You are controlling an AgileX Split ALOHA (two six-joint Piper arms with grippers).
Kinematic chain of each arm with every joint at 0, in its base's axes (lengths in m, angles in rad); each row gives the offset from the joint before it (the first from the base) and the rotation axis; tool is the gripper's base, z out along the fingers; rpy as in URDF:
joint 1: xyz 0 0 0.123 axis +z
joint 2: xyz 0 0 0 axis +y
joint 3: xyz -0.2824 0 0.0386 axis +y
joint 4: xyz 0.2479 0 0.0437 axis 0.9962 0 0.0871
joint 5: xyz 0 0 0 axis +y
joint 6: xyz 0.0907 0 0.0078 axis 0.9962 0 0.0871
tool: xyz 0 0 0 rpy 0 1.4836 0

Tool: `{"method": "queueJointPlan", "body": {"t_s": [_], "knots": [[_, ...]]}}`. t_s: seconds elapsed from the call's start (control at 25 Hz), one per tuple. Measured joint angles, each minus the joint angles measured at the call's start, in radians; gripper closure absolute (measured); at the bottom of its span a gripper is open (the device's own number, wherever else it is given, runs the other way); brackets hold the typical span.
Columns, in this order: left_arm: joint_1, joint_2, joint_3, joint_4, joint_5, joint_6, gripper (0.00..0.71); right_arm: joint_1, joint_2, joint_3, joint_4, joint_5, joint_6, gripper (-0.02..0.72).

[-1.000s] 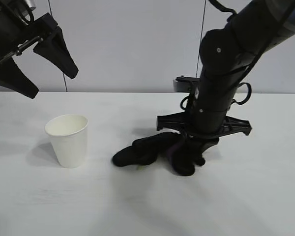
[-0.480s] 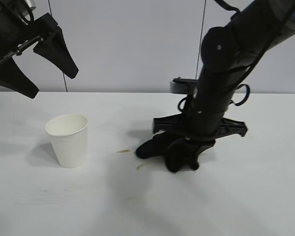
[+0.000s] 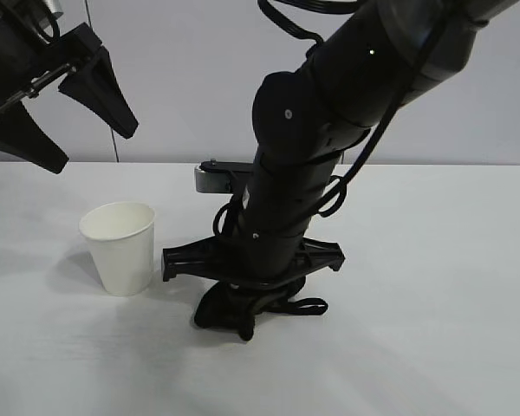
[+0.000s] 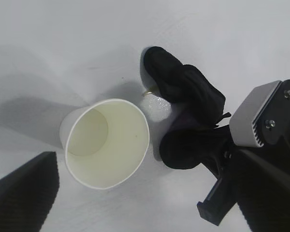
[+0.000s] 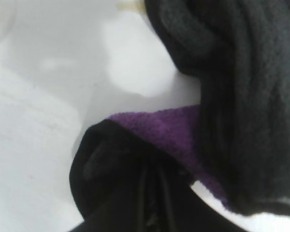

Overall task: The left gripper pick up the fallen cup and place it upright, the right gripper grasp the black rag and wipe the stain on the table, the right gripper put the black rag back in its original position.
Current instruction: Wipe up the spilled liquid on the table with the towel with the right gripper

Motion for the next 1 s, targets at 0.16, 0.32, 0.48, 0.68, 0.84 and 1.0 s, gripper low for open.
{"method": "queueJointPlan", "body": {"t_s": [0.16, 0.32, 0.48, 0.68, 0.84, 1.0], "knots": [[0.0, 0.0, 0.0, 0.0, 0.0, 0.0, 0.017, -0.031, 0.075, -0.145, -0.003, 0.061, 0.0, 0.693], [0.0, 0.0, 0.0, 0.0, 0.0, 0.0, 0.017, -0.101, 0.1, -0.195, 0.0, 0.084, 0.0, 0.693], [0.0, 0.0, 0.0, 0.001, -0.001, 0.0, 0.017, -0.182, 0.1, -0.2, 0.0, 0.112, -0.009, 0.693], [0.0, 0.0, 0.0, 0.003, -0.004, 0.0, 0.017, -0.235, 0.093, -0.201, -0.001, 0.178, -0.067, 0.693], [0.0, 0.0, 0.0, 0.004, -0.004, 0.0, 0.017, -0.241, 0.031, -0.106, -0.009, 0.191, -0.083, 0.693], [0.0, 0.0, 0.0, 0.004, 0.004, 0.0, 0.017, -0.243, -0.096, 0.1, -0.023, 0.178, -0.086, 0.693]]}}
